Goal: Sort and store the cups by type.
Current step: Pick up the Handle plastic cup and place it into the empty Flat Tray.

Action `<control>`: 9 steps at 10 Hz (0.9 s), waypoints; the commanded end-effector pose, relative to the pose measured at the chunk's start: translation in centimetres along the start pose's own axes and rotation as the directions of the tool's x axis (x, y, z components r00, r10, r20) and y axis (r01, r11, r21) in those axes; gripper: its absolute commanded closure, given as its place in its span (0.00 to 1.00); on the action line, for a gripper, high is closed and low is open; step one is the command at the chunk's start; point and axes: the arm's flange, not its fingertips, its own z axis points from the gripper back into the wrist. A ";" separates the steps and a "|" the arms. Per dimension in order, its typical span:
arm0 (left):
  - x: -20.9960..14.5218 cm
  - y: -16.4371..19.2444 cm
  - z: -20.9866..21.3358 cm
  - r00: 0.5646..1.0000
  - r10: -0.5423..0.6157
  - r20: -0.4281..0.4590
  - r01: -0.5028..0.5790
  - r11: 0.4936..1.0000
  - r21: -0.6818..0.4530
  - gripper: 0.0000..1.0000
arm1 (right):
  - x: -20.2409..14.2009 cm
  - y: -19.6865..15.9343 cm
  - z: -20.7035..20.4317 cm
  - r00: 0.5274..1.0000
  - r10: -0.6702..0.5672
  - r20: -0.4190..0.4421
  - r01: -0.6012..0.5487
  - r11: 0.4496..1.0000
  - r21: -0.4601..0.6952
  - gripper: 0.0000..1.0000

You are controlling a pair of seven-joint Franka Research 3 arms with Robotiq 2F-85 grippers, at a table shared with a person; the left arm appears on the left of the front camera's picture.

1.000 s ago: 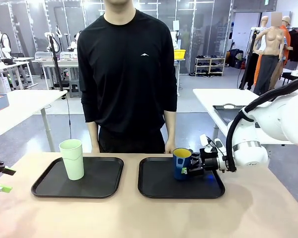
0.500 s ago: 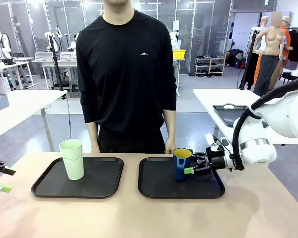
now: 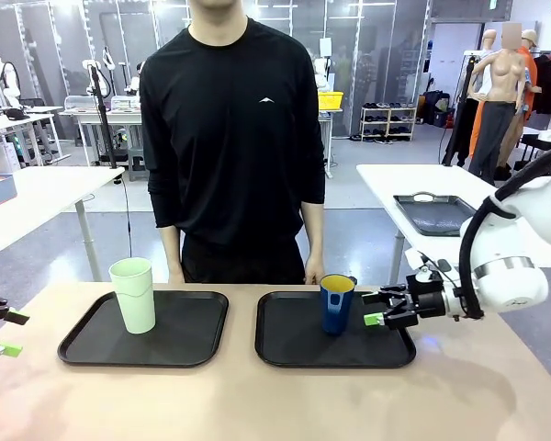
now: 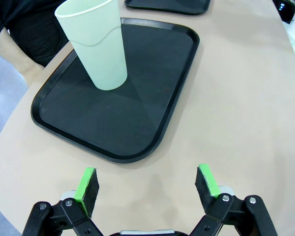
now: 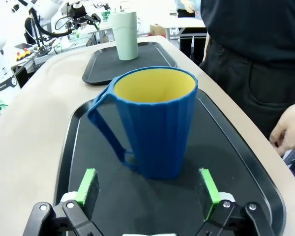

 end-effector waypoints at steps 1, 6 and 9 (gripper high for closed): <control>0.1 0.1 0.1 1.000 -0.016 0.021 0.016 1.000 0.000 0.00 | 1.4 1.7 1.3 0.998 -0.028 -0.053 0.027 0.999 -0.029 0.00; 0.1 0.1 0.1 1.000 -0.016 0.021 0.016 1.000 0.000 0.00 | 0.8 1.2 1.7 1.000 0.000 -0.030 -0.001 1.000 -0.026 0.00; 0.1 0.1 0.1 1.000 -0.016 0.021 0.016 1.000 0.000 0.00 | 0.8 1.2 1.7 1.000 0.000 -0.030 -0.001 1.000 -0.026 0.00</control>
